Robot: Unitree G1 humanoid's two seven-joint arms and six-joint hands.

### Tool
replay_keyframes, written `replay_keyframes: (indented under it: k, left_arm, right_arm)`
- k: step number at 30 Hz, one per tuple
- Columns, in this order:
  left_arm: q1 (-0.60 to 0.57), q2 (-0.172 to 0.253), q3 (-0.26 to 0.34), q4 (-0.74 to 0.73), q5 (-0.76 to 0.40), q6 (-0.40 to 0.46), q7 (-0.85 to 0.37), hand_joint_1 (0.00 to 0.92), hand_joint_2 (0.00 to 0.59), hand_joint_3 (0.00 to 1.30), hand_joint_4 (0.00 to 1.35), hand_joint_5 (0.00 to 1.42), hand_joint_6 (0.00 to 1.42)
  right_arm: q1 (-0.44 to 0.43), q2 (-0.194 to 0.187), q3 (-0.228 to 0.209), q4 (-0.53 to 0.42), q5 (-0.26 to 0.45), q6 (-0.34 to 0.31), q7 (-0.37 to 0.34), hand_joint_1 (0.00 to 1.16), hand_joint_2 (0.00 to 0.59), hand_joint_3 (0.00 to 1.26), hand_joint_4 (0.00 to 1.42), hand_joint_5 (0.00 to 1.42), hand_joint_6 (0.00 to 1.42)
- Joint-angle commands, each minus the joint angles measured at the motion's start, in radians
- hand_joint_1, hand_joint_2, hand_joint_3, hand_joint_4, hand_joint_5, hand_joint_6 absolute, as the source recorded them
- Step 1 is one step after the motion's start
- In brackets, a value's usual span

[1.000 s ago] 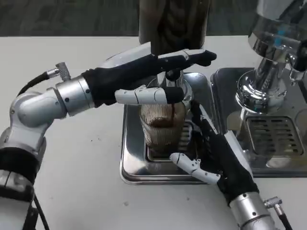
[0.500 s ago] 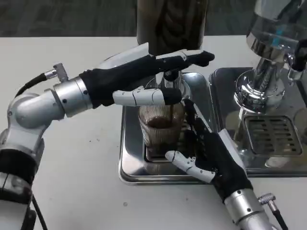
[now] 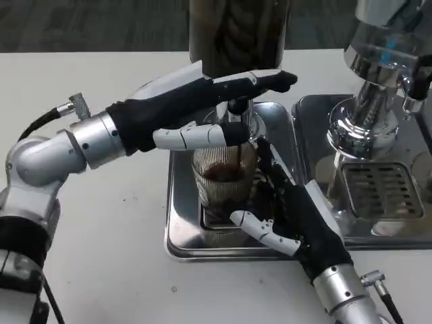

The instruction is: Grasp the cup under the faucet to collect the drink, then remove the cup.

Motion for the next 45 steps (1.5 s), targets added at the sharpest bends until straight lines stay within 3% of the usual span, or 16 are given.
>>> replay_keyframes:
  k: [1, 10, 20, 29, 37, 45]
  left_arm:
    - [0.047, 0.021, 0.029, 0.008, -0.024, 0.032, -0.034, 0.0, 0.11, 0.12, 0.03, 0.03, 0.0]
    - [0.046, -0.012, 0.119, -0.035, -0.172, 0.09, -0.114, 0.0, 0.109, 0.12, 0.06, 0.07, 0.0]
    - [0.064, -0.031, 0.205, -0.118, -0.259, 0.177, -0.174, 0.0, 0.109, 0.17, 0.12, 0.13, 0.08]
    - [0.193, -0.005, 0.257, -0.191, -0.286, 0.233, -0.166, 0.0, 0.108, 0.2, 0.17, 0.18, 0.14]
    - [0.323, 0.039, 0.306, -0.147, -0.257, 0.238, -0.112, 0.0, 0.107, 0.22, 0.18, 0.2, 0.15]
    - [0.418, 0.049, 0.319, -0.091, -0.228, 0.232, -0.061, 0.0, 0.113, 0.23, 0.2, 0.2, 0.16]
  right_arm:
    - [-0.007, 0.002, -0.005, 0.004, 0.007, -0.01, 0.005, 0.63, 0.221, 0.0, 0.0, 0.03, 0.11]
    - [-0.002, 0.005, -0.003, 0.002, 0.005, -0.008, 0.004, 0.63, 0.221, 0.0, 0.0, 0.03, 0.12]
    - [0.009, 0.003, -0.006, -0.009, 0.004, -0.015, -0.003, 0.63, 0.221, 0.0, 0.0, 0.03, 0.13]
    - [0.022, -0.008, -0.001, -0.026, -0.028, -0.02, -0.022, 0.62, 0.222, 0.0, 0.0, 0.02, 0.12]
    - [0.015, -0.02, 0.006, -0.026, -0.052, -0.018, -0.024, 0.62, 0.218, 0.0, 0.0, 0.01, 0.11]
    - [0.009, -0.016, 0.009, -0.028, -0.09, -0.011, -0.059, 0.63, 0.215, 0.0, 0.0, 0.0, 0.11]
